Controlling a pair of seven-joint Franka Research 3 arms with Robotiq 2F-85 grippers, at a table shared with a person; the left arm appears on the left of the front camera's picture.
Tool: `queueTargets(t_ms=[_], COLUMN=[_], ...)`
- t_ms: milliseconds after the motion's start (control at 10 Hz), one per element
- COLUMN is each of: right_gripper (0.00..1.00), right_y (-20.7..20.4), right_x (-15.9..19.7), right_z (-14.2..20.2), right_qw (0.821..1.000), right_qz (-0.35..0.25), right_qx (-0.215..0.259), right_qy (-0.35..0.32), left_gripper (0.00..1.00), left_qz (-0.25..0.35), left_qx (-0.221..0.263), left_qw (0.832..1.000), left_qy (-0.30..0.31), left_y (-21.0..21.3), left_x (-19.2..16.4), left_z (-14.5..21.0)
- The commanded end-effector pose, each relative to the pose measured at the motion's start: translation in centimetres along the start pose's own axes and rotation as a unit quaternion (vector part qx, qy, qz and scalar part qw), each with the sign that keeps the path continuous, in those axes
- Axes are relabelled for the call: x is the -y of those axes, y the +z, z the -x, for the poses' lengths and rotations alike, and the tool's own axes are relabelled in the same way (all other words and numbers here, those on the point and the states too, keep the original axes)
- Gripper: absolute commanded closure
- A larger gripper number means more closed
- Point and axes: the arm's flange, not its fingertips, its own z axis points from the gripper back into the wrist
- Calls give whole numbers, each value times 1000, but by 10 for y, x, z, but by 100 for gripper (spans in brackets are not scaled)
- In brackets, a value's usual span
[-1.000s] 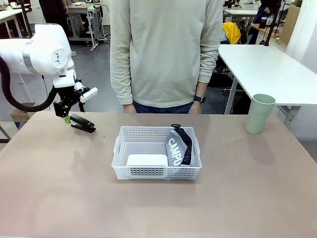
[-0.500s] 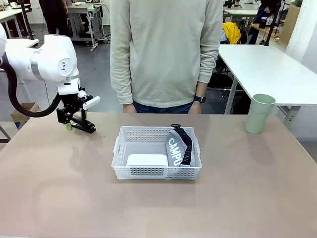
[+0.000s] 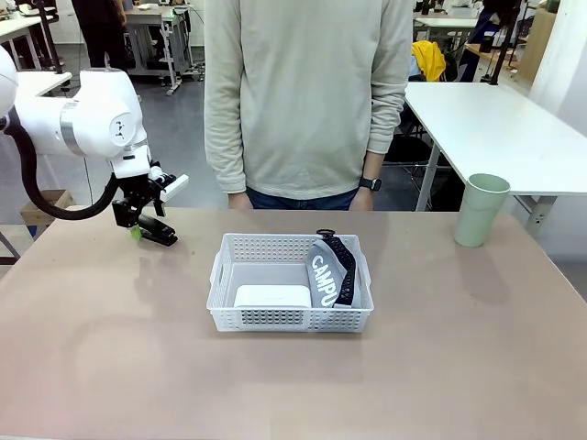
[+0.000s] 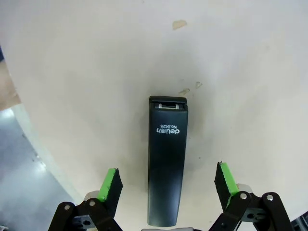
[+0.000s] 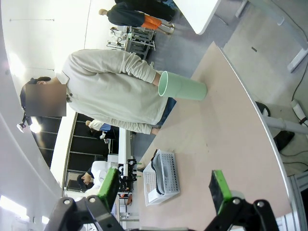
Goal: Efficiently arrange items inside the basket to fit them all.
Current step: Pick up the Stapler and place it inside the Organizing basket.
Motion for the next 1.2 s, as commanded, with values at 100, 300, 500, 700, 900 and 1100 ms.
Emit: queueTargets(t_ms=[100, 300, 500, 700, 900, 1100], right_gripper=[0, 0, 0, 0, 0, 0], right_y=[6, 6, 6, 6, 6, 6], right_x=[1, 1, 1, 1, 1, 1], right_z=[2, 2, 2, 2, 2, 2], right_qw=[1000, 1000, 1000, 1000, 1000, 1000], right_qz=[-14, -14, -14, -14, -14, -14], right_qx=[11, 11, 11, 11, 11, 11], right_qy=[12, 12, 12, 12, 12, 12], left_gripper=[0, 0, 0, 6, 66, 100], left_qz=[12, 13, 17, 28, 31, 30], left_qx=[-5, -10, -6, -5, 0, 4], left_qw=[1000, 1000, 1000, 1000, 999, 999], left_qy=[4, 1, 3, 6, 14, 21], left_y=[-8, -10, -13, -17, -19, -20], left_x=[-7, -8, -10, -12, -12, -12], left_z=[-3, -3, -2, -3, -2, -2])
